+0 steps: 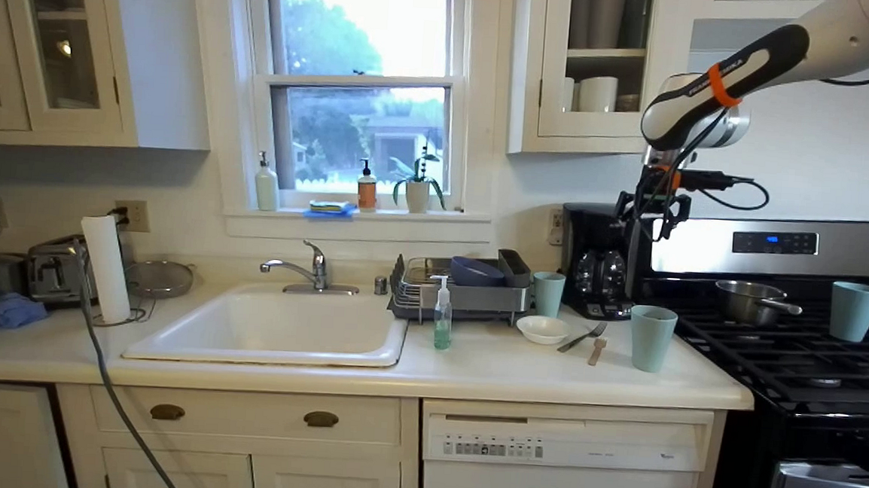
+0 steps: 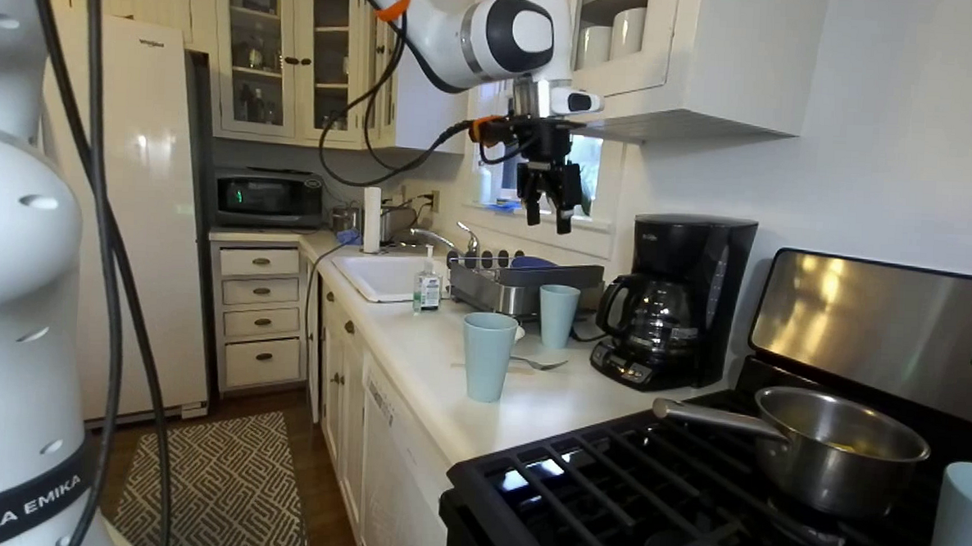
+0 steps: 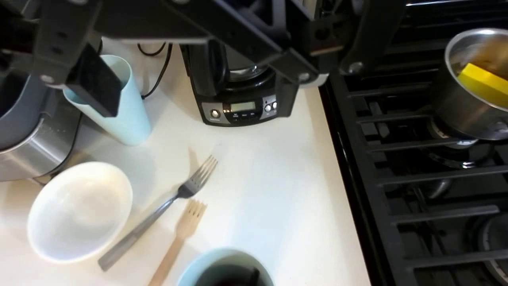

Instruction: Put the coffee pot under the coffeemaker chamber.

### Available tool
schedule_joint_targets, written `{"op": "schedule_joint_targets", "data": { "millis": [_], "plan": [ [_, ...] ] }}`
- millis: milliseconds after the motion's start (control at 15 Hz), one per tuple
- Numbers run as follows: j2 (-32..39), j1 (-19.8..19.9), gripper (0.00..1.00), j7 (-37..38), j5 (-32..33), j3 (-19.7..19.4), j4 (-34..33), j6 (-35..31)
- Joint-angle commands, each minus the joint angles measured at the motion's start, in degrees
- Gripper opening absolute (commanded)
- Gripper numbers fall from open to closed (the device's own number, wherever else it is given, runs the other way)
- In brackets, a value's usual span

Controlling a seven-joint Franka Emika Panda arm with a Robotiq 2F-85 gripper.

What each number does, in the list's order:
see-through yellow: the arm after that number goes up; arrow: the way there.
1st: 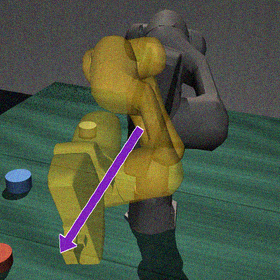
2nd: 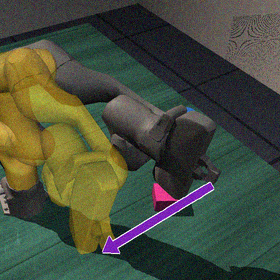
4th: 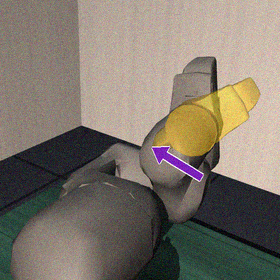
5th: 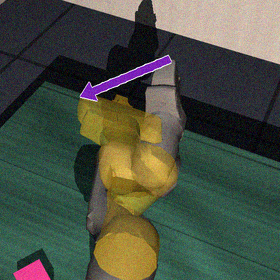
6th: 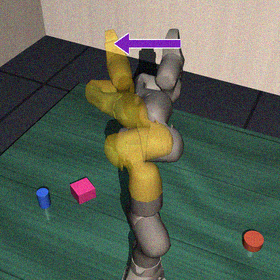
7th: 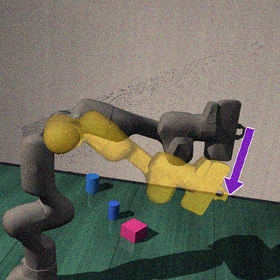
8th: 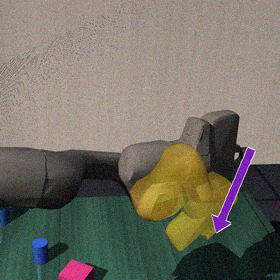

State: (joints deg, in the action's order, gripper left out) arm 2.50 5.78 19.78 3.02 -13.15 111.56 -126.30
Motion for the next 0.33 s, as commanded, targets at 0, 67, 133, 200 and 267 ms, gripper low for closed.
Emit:
{"op": "schedule_joint_targets", "data": {
  "millis": [0, 67, 133, 200, 267],
  "plan": [
    [-8.3, 2.6, 1.00, -5.4, -4.5, 0.4, 4.9, 6.5],
    [-9.1, 3.2, 1.00, -6.6, -5.4, 0.1, 5.2, 6.5],
    [-5.5, 2.9, 1.00, -3.5, -2.7, 1.1, 2.1, 5.9],
    [-6.7, 3.5, 1.00, -4.7, -3.4, 0.9, 2.7, 6.4],
    [-7.6, 3.9, 1.00, -5.3, -3.7, 0.8, 3.3, 6.6]
  ]
}}
